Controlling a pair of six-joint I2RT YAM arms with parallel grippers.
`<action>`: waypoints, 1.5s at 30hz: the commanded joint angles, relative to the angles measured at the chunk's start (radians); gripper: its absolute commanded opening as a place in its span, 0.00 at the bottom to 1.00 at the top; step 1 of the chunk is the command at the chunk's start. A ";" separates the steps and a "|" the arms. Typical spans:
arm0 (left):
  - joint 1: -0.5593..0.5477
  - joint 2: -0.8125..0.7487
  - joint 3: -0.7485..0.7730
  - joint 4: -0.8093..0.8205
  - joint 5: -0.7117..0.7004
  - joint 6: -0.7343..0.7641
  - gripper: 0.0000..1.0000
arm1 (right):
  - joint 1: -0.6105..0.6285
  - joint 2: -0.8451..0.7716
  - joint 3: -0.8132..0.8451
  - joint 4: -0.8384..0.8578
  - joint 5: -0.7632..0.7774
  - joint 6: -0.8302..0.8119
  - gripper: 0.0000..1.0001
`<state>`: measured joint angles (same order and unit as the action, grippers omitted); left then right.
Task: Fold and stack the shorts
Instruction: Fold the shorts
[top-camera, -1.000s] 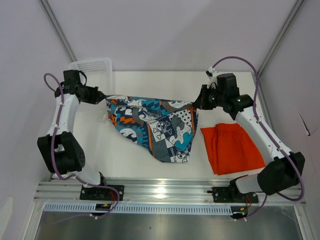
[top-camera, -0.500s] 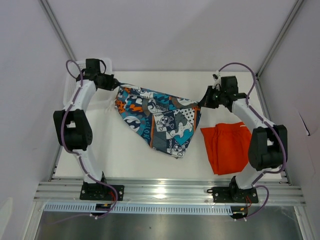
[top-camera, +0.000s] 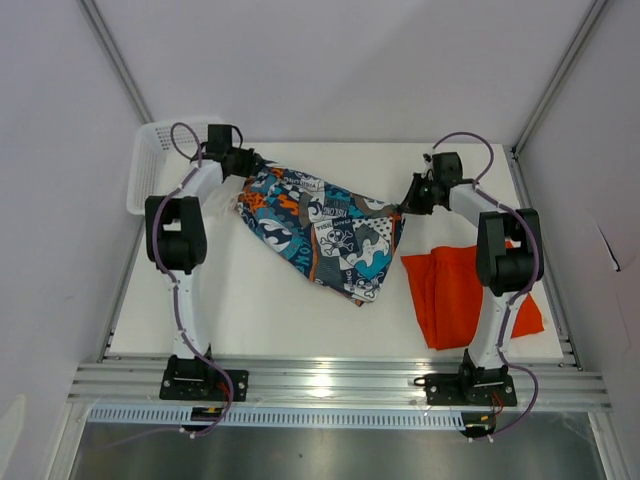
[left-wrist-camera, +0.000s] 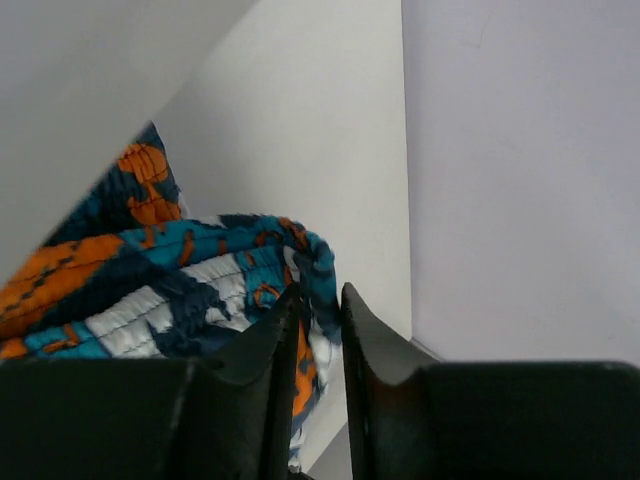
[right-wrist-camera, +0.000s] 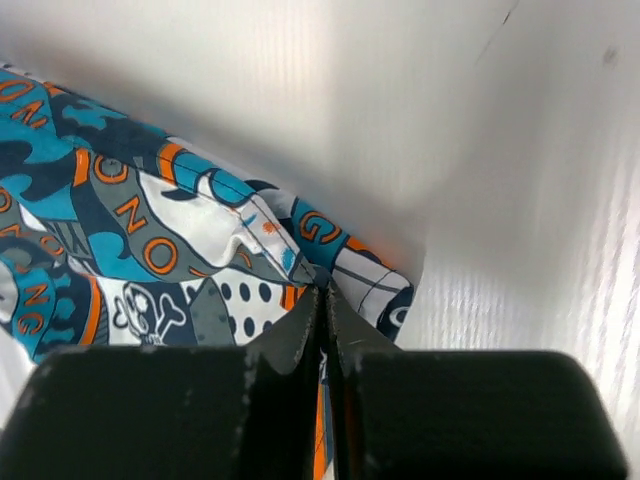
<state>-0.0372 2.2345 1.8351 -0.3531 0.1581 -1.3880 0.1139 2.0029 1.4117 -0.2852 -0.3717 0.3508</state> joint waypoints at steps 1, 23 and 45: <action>0.000 0.022 0.050 0.089 -0.025 -0.019 0.27 | -0.006 0.055 0.095 -0.006 0.059 0.005 0.06; -0.056 -0.193 -0.007 -0.015 -0.031 0.349 0.99 | 0.082 -0.248 -0.051 0.066 0.067 0.037 0.65; -0.092 -0.386 -0.246 0.135 0.043 0.639 0.99 | 0.470 0.088 -0.003 0.005 -0.070 0.182 0.02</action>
<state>-0.1326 1.9388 1.6058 -0.2672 0.1978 -0.8074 0.5549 2.1002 1.3788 -0.0826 -0.5446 0.6224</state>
